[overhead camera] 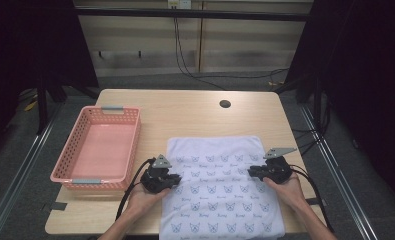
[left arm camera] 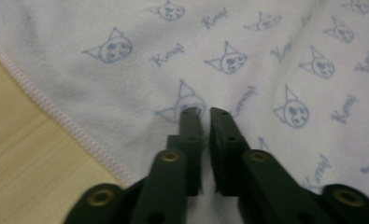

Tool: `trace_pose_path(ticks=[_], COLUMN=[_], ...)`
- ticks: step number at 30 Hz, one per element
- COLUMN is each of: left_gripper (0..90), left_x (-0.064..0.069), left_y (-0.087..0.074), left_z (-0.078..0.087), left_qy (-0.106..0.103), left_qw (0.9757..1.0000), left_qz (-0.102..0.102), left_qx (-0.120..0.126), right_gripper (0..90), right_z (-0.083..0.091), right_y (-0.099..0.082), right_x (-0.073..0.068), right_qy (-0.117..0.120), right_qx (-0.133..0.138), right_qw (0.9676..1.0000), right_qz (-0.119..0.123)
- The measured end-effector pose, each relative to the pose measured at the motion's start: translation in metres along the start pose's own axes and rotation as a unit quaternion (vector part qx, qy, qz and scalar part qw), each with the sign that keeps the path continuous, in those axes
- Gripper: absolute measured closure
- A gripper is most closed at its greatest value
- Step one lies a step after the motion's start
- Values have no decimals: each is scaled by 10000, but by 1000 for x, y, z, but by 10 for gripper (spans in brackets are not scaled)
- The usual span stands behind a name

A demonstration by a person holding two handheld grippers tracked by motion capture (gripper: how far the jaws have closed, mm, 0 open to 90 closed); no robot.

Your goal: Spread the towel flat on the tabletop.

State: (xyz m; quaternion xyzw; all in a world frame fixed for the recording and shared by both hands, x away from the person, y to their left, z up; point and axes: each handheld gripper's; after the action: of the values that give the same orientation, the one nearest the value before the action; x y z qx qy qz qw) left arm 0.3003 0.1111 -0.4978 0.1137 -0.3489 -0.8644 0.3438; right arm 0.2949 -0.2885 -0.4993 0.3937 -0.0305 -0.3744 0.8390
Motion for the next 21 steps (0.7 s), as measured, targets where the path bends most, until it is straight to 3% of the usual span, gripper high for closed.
trace_pose_path(ticks=[2, 4, 6, 7, 13, 16, 19, 21], left_gripper=[885, 888, 890, 890, 889, 887, 877, 867], left_x=[4, 7, 11, 13, 30, 31, 30, 29], left_y=[-2, -4, -6, -9, -26, -32, -33, -32], left_z=[2, 4, 6, 8, 25, 31, 31, 30], left_qy=[-88, -39, -163, -226, -484, -620, -671, -747], left_qw=[9999, 9998, 9995, 9995, 9981, 9976, 9972, 9969], left_qz=[-84, -192, -265, -208, -367, -269, -287, -220], left_qx=[13, -3, -32, -12, -111, -120, -139, -120], right_gripper=[826, 844, 882, 884, 876, 812, 708, 651], right_z=[3, 5, 13, 16, 33, 37, 41, 42], right_y=[-3, -5, -15, -19, -41, -44, -35, -23], right_x=[-3, -5, -10, -13, -42, -54, -46, -30], right_qy=[-34, -40, 76, 128, 481, 536, 434, 149], right_qx=[-72, -77, -91, -92, -290, -459, -59, 185], right_qw=[10000, 10000, 9999, 9999, 9983, 9974, 9988, 9995], right_qz=[16, 31, -62, -70, -157, -148, -206, -193])
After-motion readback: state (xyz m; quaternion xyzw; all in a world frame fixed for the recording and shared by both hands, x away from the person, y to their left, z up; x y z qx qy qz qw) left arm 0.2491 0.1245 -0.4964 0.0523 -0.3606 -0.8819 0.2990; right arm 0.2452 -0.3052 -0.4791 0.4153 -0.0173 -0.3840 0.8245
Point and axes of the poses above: each handheld gripper's, and its own axes: z roughly backward along the jaws, y roughly out of its top, x roughly to its right, and after that the axes turned 10 degrees about y, right-handed
